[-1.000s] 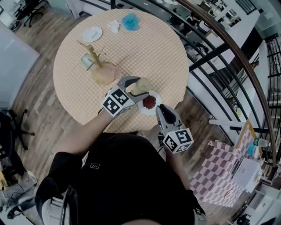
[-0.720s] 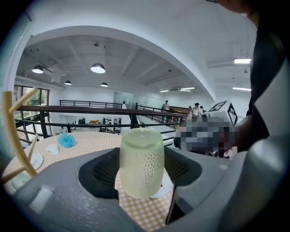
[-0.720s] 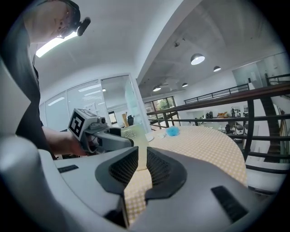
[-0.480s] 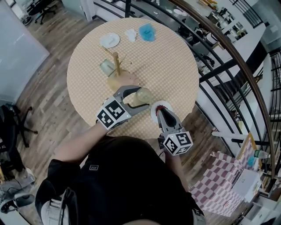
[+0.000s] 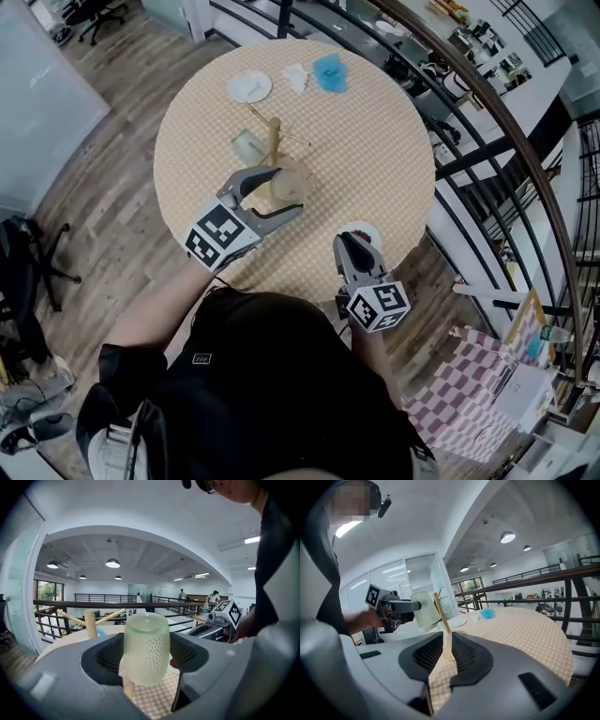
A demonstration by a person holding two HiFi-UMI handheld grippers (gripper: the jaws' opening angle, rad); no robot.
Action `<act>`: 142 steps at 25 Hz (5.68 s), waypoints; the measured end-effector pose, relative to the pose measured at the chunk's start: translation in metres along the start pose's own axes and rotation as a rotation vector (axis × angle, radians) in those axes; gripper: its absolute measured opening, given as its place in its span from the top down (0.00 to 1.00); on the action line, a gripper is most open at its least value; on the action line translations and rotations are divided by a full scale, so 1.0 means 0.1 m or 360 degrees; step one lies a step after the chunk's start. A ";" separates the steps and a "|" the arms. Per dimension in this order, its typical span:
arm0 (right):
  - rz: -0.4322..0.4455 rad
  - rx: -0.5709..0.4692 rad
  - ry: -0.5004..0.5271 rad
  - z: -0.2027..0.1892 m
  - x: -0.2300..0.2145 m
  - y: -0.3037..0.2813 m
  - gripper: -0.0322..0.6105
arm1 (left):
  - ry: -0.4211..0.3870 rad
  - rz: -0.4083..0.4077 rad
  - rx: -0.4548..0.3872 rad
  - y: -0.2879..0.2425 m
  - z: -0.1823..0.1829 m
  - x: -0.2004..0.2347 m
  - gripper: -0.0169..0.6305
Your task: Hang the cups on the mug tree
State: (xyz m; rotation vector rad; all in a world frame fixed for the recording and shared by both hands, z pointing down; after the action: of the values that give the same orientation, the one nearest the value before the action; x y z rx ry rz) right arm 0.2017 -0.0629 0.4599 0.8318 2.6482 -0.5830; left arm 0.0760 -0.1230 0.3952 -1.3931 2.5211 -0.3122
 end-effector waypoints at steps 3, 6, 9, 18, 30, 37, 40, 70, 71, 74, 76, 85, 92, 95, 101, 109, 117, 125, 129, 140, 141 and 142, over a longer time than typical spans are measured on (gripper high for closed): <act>-0.0005 0.0013 -0.0003 -0.03 0.07 -0.06 0.85 | -0.0018 0.0042 -0.0010 0.13 0.01 0.17 0.51; -0.0018 0.0028 -0.0002 -0.06 0.11 -0.09 0.85 | -0.0040 0.0091 -0.0020 0.23 0.02 0.32 0.51; -0.0035 0.0035 -0.0007 -0.09 0.12 -0.12 0.85 | -0.0036 0.0129 -0.0029 0.31 -0.01 0.45 0.51; -0.0066 0.0050 -0.0005 -0.11 0.20 -0.17 0.85 | -0.0012 0.0133 0.0020 0.35 -0.25 0.56 0.51; -0.0133 0.0063 0.0004 -0.11 0.19 -0.15 0.85 | -0.0091 0.0174 0.0105 0.32 -0.45 0.64 0.51; -0.0150 0.0067 0.0009 -0.11 0.20 -0.14 0.85 | -0.0094 0.0154 0.0214 0.26 -0.66 0.68 0.51; -0.0156 0.0070 0.0009 -0.12 0.20 -0.13 0.85 | -0.0145 0.0149 0.0273 0.22 -0.73 0.67 0.51; -0.0171 0.0102 -0.0017 -0.25 0.18 -0.11 0.85 | -0.0323 0.0182 0.0469 0.16 -1.13 0.55 0.51; -0.0172 0.0103 -0.0017 -0.26 0.19 -0.11 0.85 | -0.0321 0.0182 0.0469 0.17 -1.14 0.55 0.51; -0.0172 0.0107 -0.0019 -0.27 0.20 -0.12 0.85 | -0.0313 0.0182 0.0469 0.18 -1.17 0.54 0.51; -0.0174 0.0110 -0.0021 -0.28 0.20 -0.13 0.85 | -0.0308 0.0182 0.0465 0.18 -1.19 0.55 0.51; -0.0174 0.0117 -0.0023 -0.33 0.20 -0.11 0.85 | -0.0299 0.0193 0.0450 0.20 -1.20 0.52 0.51; -0.0167 0.0124 -0.0023 -0.33 0.24 -0.13 0.85 | -0.0294 0.0217 0.0372 0.25 -1.10 0.52 0.51; -0.0157 0.0133 -0.0022 -0.35 0.25 -0.16 0.85 | -0.0287 0.0222 0.0352 0.26 -1.09 0.51 0.51; -0.0131 0.0157 -0.0005 -0.38 0.35 -0.22 0.85 | -0.0259 0.0214 0.0343 0.31 -1.13 0.51 0.51; -0.0100 0.0170 -0.0009 -0.44 0.45 -0.36 0.85 | -0.0176 0.0239 0.0284 0.49 -1.17 0.56 0.51; -0.0096 0.0081 -0.0082 -0.51 0.77 -0.72 0.85 | -0.0001 0.0181 0.0120 0.94 -1.24 0.65 0.51; -0.0102 -0.0019 -0.0114 -0.53 1.00 -0.40 0.85 | 0.0187 0.0088 -0.0074 1.22 -1.15 0.43 0.81; -0.0117 -0.0095 -0.0136 -0.52 0.93 -0.01 0.85 | 0.0503 0.0032 -0.0168 1.27 -1.06 0.05 0.95; -0.0011 -0.0095 -0.0255 -0.82 1.15 0.44 0.85 | 0.0460 -0.0390 -0.0266 1.50 -0.39 -1.25 0.96; -0.0002 -0.0091 -0.0264 -0.85 1.20 0.45 0.85 | 0.0446 -0.0413 -0.0272 1.52 -0.36 -1.29 0.96; 0.0001 -0.0084 -0.0271 -0.88 1.25 0.46 0.85 | 0.0439 -0.0436 -0.0282 1.53 -0.33 -1.31 0.96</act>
State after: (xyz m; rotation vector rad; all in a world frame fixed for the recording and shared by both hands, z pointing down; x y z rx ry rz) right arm 0.1171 0.0715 0.4737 0.7341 2.4979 -0.5555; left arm 0.0113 0.0701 0.3945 -1.8894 2.6229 -0.3602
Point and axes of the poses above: the fingertips, and each gripper's own axes: y backward along the fingers, x to its left, z out of its top, the point moved 1 cm from there along y, backward along the fingers, and after that the axes turned 7 degrees about -y, right-handed, at the moved point
